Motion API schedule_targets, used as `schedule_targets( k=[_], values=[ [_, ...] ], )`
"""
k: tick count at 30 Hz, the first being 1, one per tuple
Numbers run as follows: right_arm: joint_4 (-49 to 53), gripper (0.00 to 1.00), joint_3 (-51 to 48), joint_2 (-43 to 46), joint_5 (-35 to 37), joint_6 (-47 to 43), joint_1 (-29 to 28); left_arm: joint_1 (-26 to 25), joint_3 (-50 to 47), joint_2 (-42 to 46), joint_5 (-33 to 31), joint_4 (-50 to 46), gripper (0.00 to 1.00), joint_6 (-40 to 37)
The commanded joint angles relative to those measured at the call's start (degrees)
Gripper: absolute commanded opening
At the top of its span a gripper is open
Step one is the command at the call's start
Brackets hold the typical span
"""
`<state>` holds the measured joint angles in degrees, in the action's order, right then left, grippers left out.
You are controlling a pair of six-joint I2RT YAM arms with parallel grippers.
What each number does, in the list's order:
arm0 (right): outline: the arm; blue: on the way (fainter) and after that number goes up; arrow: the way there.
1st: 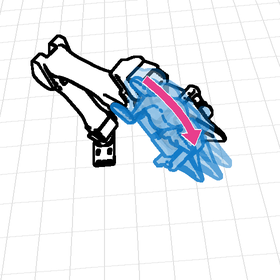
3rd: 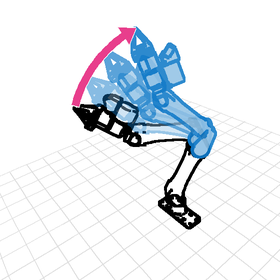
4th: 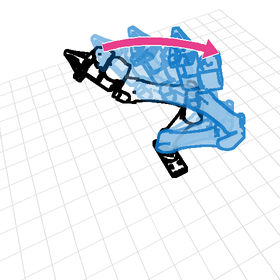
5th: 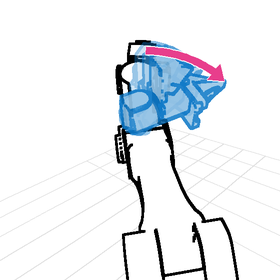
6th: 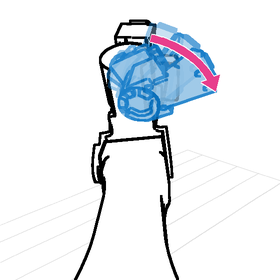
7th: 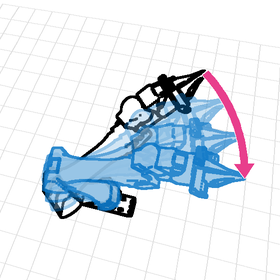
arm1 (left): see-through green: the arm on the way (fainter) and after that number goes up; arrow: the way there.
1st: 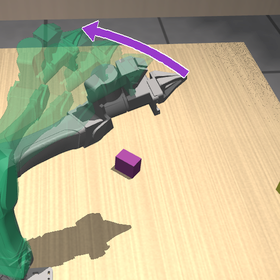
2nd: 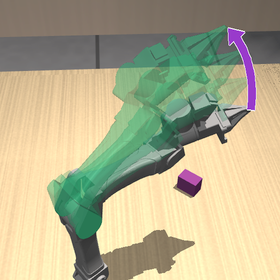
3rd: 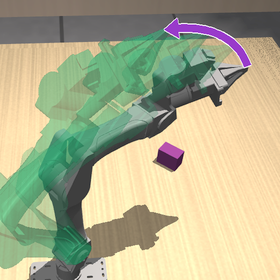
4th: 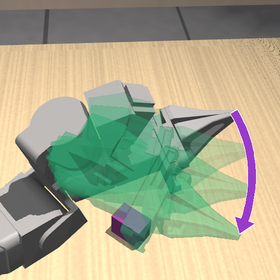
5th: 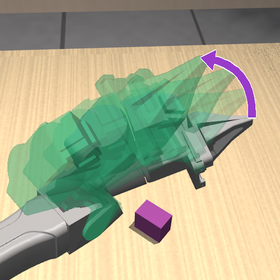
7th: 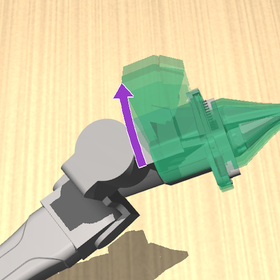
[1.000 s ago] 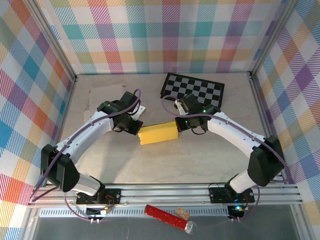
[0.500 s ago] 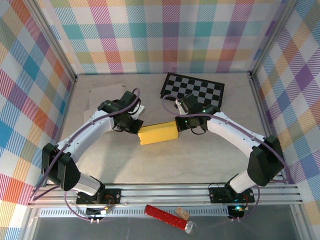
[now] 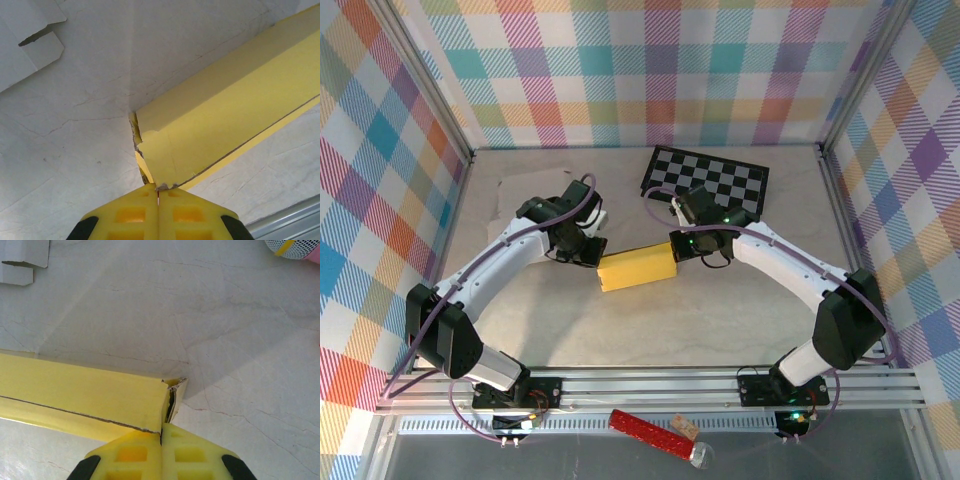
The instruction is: Fold the paper box
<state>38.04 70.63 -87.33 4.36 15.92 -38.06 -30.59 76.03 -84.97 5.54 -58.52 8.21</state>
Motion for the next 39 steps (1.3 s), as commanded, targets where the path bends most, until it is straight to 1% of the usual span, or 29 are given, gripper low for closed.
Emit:
schedule_targets(
  k=[1,9,20,27,39],
  values=[
    [3.7,0.00,0.8,-1.5,-0.5,2.1,-0.6,0.3,1.6,-0.8,2.5,0.3,0.00,3.2],
    [3.9,0.00,0.7,-1.5,-0.8,4.2,-0.6,1.0,1.8,-1.6,4.1,2.4,0.00,6.6],
    [4.7,0.00,1.2,-1.8,-1.6,3.4,-0.6,2.8,4.2,-3.5,8.8,0.5,0.00,8.8],
    [6.0,0.00,3.3,-3.1,-2.7,2.0,-0.6,4.2,5.6,-4.4,11.2,-1.7,0.00,8.6],
    [6.3,0.00,3.9,-4.3,-3.7,2.1,-0.6,5.9,7.1,-6.0,14.5,-4.7,0.00,6.7]
  ],
)
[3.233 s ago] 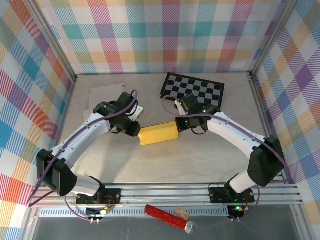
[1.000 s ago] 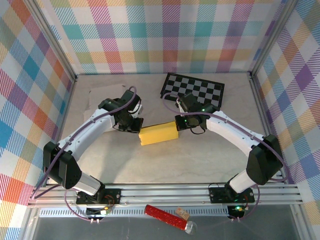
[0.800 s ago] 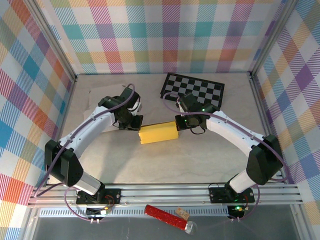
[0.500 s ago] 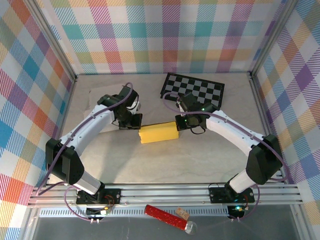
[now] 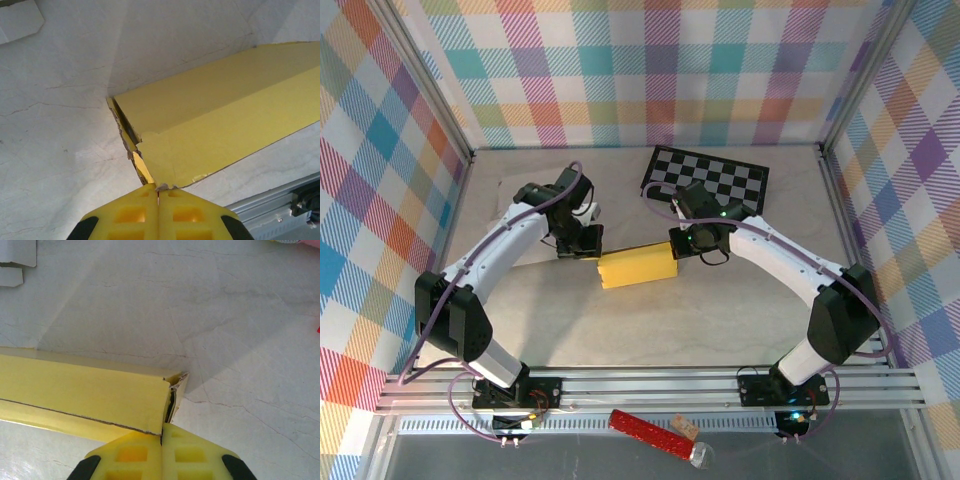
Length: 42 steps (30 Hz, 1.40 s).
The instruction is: Fold the paper box
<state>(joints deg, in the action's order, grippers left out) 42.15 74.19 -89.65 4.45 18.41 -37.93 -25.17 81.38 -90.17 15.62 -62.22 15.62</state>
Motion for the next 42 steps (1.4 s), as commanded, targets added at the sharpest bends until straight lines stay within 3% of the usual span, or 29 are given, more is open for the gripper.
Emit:
schedule_targets(
  k=[1,26,33,42],
  values=[
    [2.1,0.00,0.2,-2.0,-3.8,-0.5,-0.7,0.6,1.8,-0.8,4.7,-1.0,0.00,-0.8],
    [0.7,0.00,-0.7,-1.8,-3.4,-0.3,-0.7,1.2,-5.1,2.4,4.5,4.1,0.00,-3.9],
    [1.1,0.00,-0.6,-1.6,-3.3,-0.5,-0.7,2.4,-1.2,1.1,8.3,4.0,0.00,-0.7],
    [1.4,0.00,-0.1,-2.1,-3.8,-0.7,-0.7,4.7,-4.4,1.4,12.5,5.1,0.00,-0.5]
  ],
)
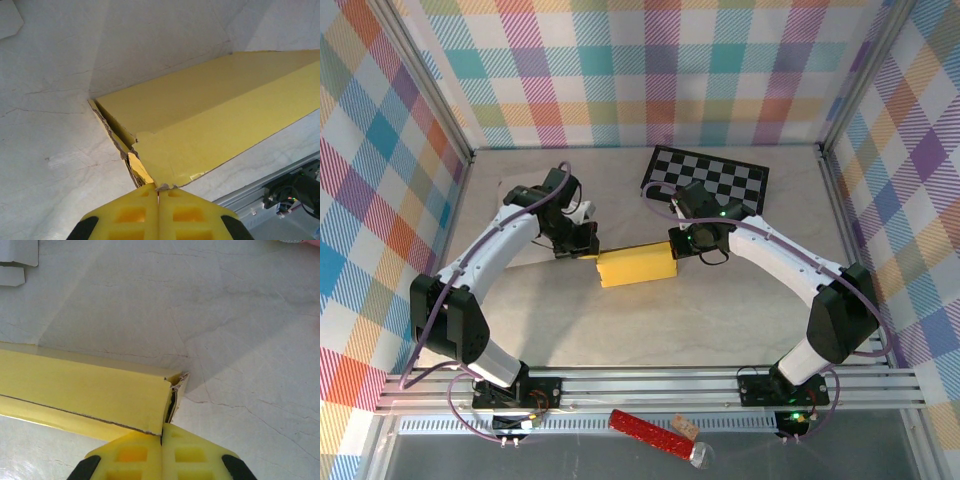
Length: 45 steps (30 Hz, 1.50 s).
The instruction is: Fold the paper box
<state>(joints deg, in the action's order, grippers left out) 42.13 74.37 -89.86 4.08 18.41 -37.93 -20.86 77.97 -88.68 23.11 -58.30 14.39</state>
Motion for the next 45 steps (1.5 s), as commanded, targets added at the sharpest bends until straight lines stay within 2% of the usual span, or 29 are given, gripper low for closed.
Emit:
schedule_targets(
  k=[1,11,19,45],
  values=[
    [1.4,0.00,-0.2,-1.8,-3.5,-0.7,-0.7,0.5,-1.8,0.1,5.4,1.8,0.00,0.7],
    [1.6,0.00,-0.2,-1.8,-3.5,-0.8,-0.7,1.9,-3.8,1.1,4.8,1.5,0.00,-1.2],
    [1.5,0.00,0.1,-2.0,-3.5,-0.7,-0.7,1.9,-2.7,1.3,0.7,-1.4,0.00,-3.2],
    [0.4,0.00,-1.9,-0.9,-1.6,-3.5,-0.9,1.1,-5.3,1.1,-3.2,-3.3,0.00,-5.1]
  ],
)
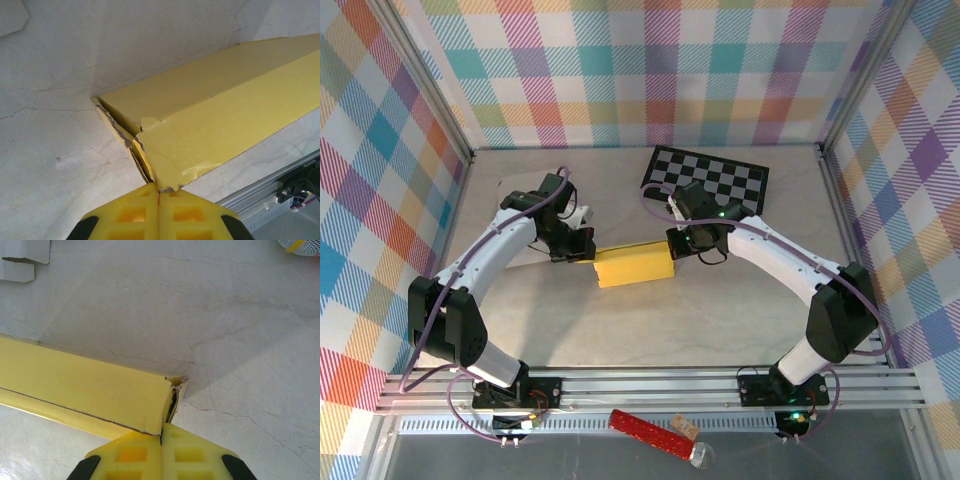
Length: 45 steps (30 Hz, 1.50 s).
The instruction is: Fold the paper box
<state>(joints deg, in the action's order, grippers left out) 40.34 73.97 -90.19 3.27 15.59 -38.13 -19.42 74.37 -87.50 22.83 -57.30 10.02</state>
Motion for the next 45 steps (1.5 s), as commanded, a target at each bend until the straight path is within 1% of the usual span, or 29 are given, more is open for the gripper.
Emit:
schedule_targets(
  k=[1,5,6,12,17,19,24,27,30,31,34,35,37,39,45],
  values=[
    [2.2,0.00,-1.3,-0.6,-0.8,-0.6,-0.8,-0.4,-1.7,-0.2,-3.0,-4.3,0.00,-0.7],
    [2.4,0.00,-1.2,0.1,-0.5,0.2,-0.9,-0.7,-1.5,-0.2,-3.1,-4.3,0.00,-0.6],
    [2.5,0.01,-1.2,0.3,-0.5,0.5,-0.9,-0.7,-1.5,-0.2,-3.2,-4.3,0.00,-0.7],
    [2.7,0.24,-2.4,3.9,-1.5,4.1,-1.0,-1.3,-1.8,0.0,-3.3,-3.8,0.00,-0.2],
    [2.0,0.41,-4.3,7.8,-3.5,8.9,-1.0,-1.7,-1.8,0.0,-3.3,-3.5,0.00,0.1],
    [1.8,0.46,-4.9,9.2,-3.8,11.1,-1.0,-1.8,-1.7,-0.1,-3.3,-3.4,0.00,0.3],
    [-0.3,0.53,-6.1,12.5,-5.1,17.7,-0.8,-2.1,-1.7,-0.3,-3.3,-3.2,0.00,0.5],
    [-1.9,0.58,-6.6,14.1,-5.4,25.8,-0.7,-2.3,-1.5,-0.5,-3.4,-3.1,0.00,0.6],
    [-4.0,0.64,-8.4,16.2,-3.1,38.3,-0.2,-2.5,-1.4,-0.6,-3.4,-3.0,0.00,0.7],
    [-4.0,0.66,-9.1,16.6,-3.4,44.4,0.5,-2.5,-1.3,-0.7,-3.4,-3.1,0.00,0.7],
    [-4.0,0.68,-11.2,15.8,-12.5,60.3,4.6,-2.6,-1.2,-0.7,-3.4,-3.0,0.00,0.8],
    [-5.4,0.68,-12.4,15.2,-15.6,64.2,5.4,-2.6,-1.2,-0.8,-3.4,-3.1,0.00,0.8],
    [-10.5,0.68,-15.1,14.8,-19.2,69.5,5.7,-2.7,-1.1,-0.8,-3.4,-3.0,0.00,0.9],
    [-15.1,0.69,-17.0,14.6,-20.5,74.0,5.6,-2.7,-1.0,-1.0,-3.3,-3.0,0.00,0.9],
    [-22.5,0.70,-19.8,14.4,-19.8,80.0,5.6,-2.9,-0.8,-1.0,-3.3,-3.0,0.00,1.1]
  ],
)
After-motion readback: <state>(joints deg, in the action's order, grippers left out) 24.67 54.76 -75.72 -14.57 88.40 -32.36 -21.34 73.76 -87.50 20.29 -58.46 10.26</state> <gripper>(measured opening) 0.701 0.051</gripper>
